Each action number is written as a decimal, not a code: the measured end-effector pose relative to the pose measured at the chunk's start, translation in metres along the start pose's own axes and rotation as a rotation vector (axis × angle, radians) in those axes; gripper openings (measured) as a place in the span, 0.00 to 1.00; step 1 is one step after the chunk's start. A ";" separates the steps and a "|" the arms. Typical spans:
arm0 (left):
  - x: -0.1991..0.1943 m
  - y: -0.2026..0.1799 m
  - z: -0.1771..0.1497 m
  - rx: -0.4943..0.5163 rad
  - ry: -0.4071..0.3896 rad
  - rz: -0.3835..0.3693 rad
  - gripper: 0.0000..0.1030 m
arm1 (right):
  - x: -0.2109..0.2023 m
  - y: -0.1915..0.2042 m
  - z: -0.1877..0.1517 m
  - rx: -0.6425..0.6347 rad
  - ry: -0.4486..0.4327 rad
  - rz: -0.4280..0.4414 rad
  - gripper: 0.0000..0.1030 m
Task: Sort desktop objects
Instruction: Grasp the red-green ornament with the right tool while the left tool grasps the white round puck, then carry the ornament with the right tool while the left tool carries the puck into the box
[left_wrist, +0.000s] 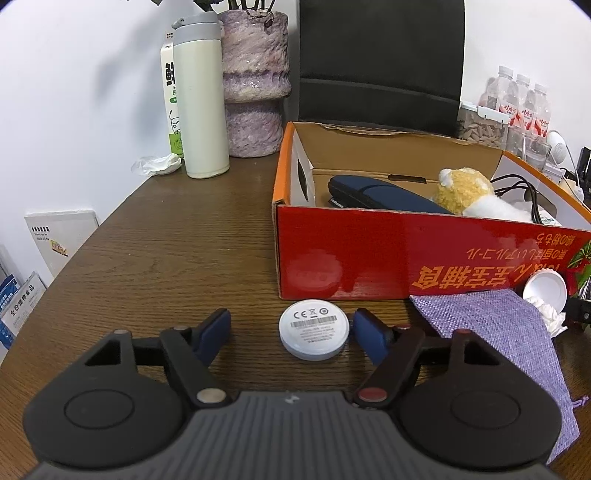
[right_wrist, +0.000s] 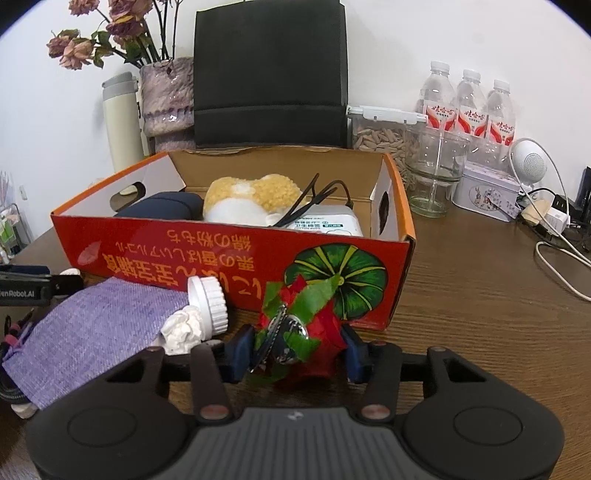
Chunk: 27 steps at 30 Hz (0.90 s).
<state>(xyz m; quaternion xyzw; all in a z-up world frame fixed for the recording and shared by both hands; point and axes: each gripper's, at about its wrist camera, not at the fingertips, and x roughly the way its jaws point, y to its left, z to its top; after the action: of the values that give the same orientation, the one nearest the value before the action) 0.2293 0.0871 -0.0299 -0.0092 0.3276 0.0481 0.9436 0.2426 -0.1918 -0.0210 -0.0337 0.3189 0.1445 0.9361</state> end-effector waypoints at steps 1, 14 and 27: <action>0.000 0.000 0.000 0.002 -0.002 -0.003 0.69 | 0.000 0.001 0.000 -0.005 0.001 -0.004 0.46; -0.006 -0.011 -0.002 0.048 -0.024 -0.033 0.39 | -0.002 0.001 0.000 -0.019 -0.001 0.006 0.41; -0.017 -0.017 -0.004 0.038 -0.062 -0.029 0.39 | -0.006 0.002 -0.002 -0.007 -0.032 0.003 0.36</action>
<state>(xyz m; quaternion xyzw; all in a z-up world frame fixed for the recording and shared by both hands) 0.2154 0.0691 -0.0227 0.0053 0.2989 0.0286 0.9538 0.2361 -0.1922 -0.0190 -0.0342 0.3033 0.1477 0.9408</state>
